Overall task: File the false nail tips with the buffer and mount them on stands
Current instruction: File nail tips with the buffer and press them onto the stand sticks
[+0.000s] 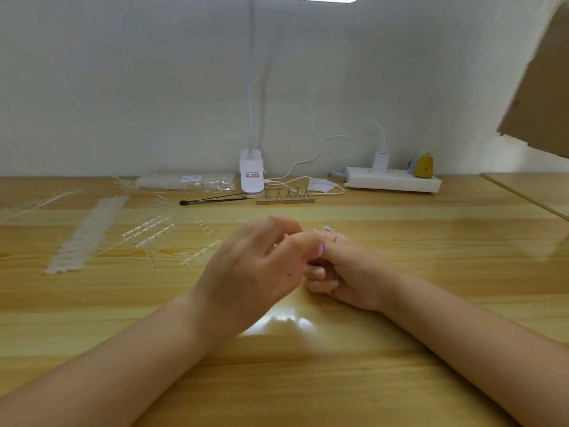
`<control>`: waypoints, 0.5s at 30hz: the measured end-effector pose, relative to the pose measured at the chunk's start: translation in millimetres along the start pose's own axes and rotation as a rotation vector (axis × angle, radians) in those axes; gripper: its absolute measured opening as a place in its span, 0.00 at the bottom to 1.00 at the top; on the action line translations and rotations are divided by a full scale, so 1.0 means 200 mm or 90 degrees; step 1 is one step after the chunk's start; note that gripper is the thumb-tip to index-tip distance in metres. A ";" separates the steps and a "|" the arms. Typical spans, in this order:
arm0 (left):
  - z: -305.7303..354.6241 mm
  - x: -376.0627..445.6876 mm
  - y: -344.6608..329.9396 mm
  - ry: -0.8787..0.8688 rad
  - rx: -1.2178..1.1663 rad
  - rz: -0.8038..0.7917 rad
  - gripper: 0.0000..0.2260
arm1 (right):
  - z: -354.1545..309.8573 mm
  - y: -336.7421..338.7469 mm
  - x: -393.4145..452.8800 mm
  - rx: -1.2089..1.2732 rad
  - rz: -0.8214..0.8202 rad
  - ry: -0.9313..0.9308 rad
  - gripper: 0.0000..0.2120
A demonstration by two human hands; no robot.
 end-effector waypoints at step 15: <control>-0.09 0.00 0.04 0.091 0.016 0.069 0.08 | 0.00 0.02 0.01 0.052 0.041 -0.005 0.08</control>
Point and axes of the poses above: each hand's wrist, its own x-axis towards the middle knuckle, its own y-axis out of the back of the hand, z = x × y, the point moved 5 cm from there along x, towards the middle knuckle, and after that the axes turned 5 degrees about -x, right-handed, at the moved point
